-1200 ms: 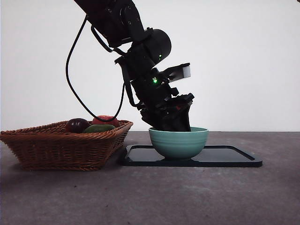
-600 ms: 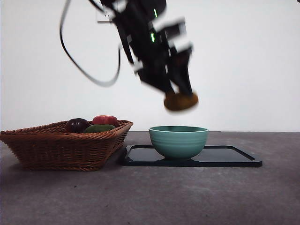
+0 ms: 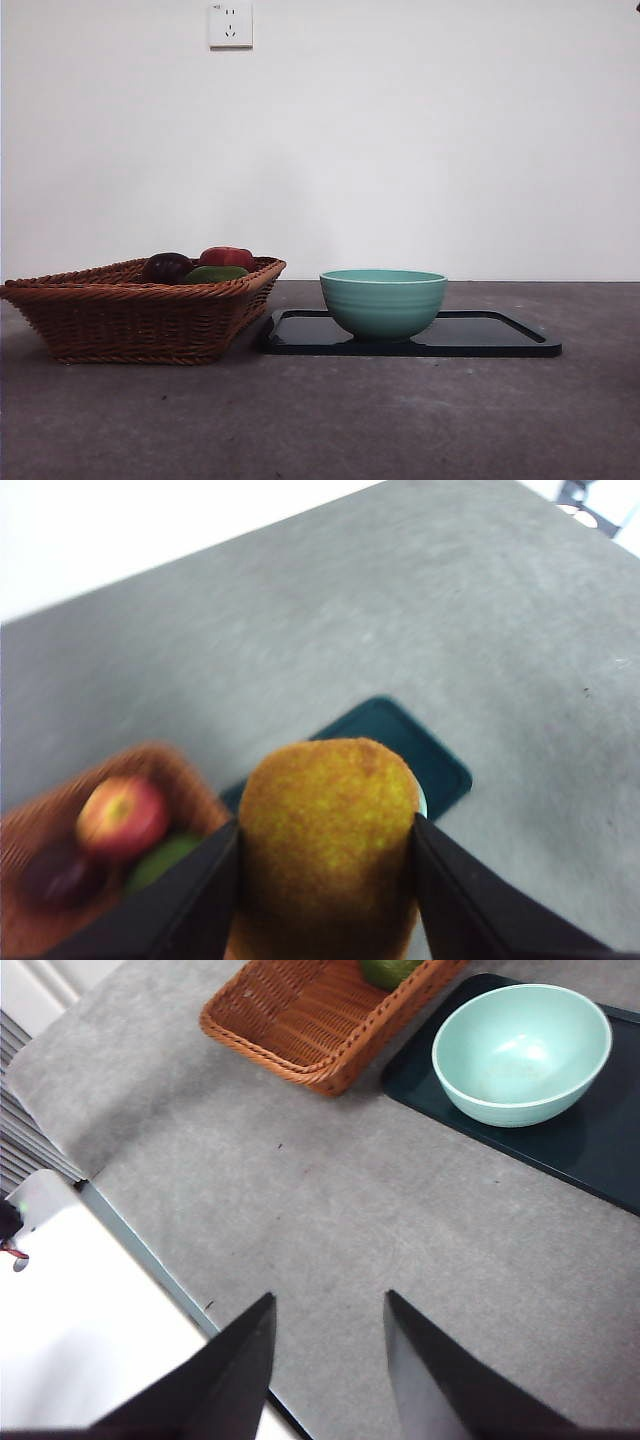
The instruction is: Pick up the wifruite, put it on the bowl, pick up the plate, put it on desk
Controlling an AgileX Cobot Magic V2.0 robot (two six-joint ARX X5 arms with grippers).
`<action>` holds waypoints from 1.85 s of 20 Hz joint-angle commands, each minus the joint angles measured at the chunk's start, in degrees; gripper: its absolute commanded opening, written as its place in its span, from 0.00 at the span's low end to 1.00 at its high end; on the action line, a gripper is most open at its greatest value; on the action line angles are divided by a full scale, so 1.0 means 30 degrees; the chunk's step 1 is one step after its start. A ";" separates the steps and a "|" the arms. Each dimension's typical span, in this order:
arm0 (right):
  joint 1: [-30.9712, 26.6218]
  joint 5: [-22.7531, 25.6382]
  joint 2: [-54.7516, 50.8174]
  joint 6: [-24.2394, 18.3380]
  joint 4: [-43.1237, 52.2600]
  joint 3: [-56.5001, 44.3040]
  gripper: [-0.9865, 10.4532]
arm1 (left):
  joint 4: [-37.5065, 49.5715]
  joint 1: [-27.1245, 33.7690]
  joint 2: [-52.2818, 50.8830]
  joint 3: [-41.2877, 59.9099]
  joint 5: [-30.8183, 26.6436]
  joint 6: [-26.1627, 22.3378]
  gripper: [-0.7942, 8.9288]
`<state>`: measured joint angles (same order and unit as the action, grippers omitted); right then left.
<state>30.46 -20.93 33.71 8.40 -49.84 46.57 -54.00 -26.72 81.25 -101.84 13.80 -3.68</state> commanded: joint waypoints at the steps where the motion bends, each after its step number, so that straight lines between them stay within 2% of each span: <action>1: 0.0160 0.0036 0.0044 -0.0044 0.0248 0.0226 0.24 | -0.0313 0.0546 -0.1144 0.0816 0.0044 0.0284 0.26; 4: 0.0160 0.0036 0.0044 -0.0044 0.0255 0.0226 0.24 | 0.0561 0.1428 -0.3198 0.4146 -0.0401 0.1479 0.26; 7: 0.0160 0.0036 0.0044 -0.0022 0.0328 0.0226 0.24 | 0.2616 0.1639 -0.4612 0.7919 -0.2514 0.3220 0.26; 10: 0.0160 0.0036 0.0044 0.0000 0.0517 0.0226 0.24 | 0.5202 0.1639 -0.4794 1.1038 -0.3468 0.5253 0.26; 13: 0.0160 0.0036 0.0044 0.0058 0.0546 0.0226 0.24 | 0.8014 0.1566 -0.4109 1.3515 -0.4044 0.6521 0.26; 16: 0.0160 0.0044 0.0044 0.0058 0.0554 0.0226 0.24 | 0.9442 0.1472 -0.2331 1.4593 -0.4641 0.6601 0.26; 18: 0.0160 0.0044 0.0044 0.0066 0.0619 0.0226 0.24 | 1.0455 0.1173 -0.0670 1.4615 -0.5632 0.6441 0.26; 23: 0.0160 0.0029 0.0044 0.0219 0.0597 0.0226 0.24 | 1.2539 0.0750 0.2514 1.4615 -0.6462 0.6433 0.26; 32: 0.0160 0.0066 0.0058 0.0277 0.0619 0.0226 0.24 | 1.2298 0.0750 0.4277 1.4615 -0.7213 0.5952 0.28; 33: 0.0160 0.0066 0.0058 0.0277 0.0619 0.0226 0.24 | 1.2189 0.0678 0.4401 1.4615 -0.7206 0.5996 0.29; 35: 0.0160 0.0058 0.0058 0.0299 0.0612 0.0226 0.24 | 1.2050 0.0605 0.4393 1.4615 -0.7206 0.6033 0.41; 37: 0.0160 0.0058 0.0058 0.0401 0.0612 0.0226 0.24 | 1.1992 0.0612 0.4386 1.4608 -0.7206 0.6011 0.45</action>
<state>30.46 -20.84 33.71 9.06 -48.60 46.57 -18.17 -24.56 93.19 -57.43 -7.66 14.50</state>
